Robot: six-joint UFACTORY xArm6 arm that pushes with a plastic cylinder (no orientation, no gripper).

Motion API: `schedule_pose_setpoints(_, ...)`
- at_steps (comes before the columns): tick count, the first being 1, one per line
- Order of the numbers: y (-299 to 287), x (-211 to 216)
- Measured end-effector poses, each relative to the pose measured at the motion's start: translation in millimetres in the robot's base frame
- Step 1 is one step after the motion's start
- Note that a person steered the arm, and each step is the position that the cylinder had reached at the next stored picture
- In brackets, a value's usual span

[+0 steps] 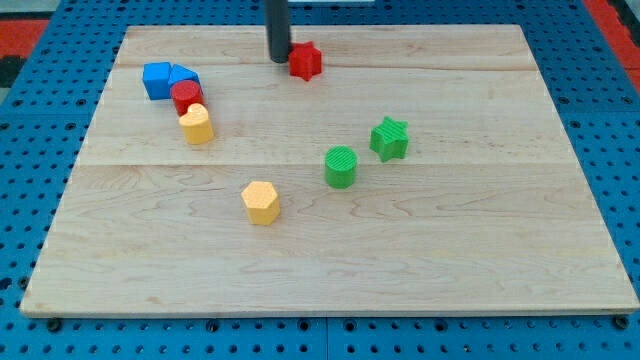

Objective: Separate the red circle and heart

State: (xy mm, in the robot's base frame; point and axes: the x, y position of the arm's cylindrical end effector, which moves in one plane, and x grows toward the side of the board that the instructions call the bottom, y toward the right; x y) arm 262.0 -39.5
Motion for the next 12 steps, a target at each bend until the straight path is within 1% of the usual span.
schedule_pose_setpoints(2,55.6,0.7)
schedule_pose_setpoints(3,-20.2,-25.4)
schedule_pose_setpoints(4,-112.3,-47.6)
schedule_pose_setpoints(5,-184.8,-17.2)
schedule_pose_setpoints(6,-222.5,37.5)
schedule_pose_setpoints(7,-227.1,74.5)
schedule_pose_setpoints(9,-178.0,45.3)
schedule_pose_setpoints(10,-201.3,76.8)
schedule_pose_setpoints(11,-176.5,95.7)
schedule_pose_setpoints(12,-144.1,82.3)
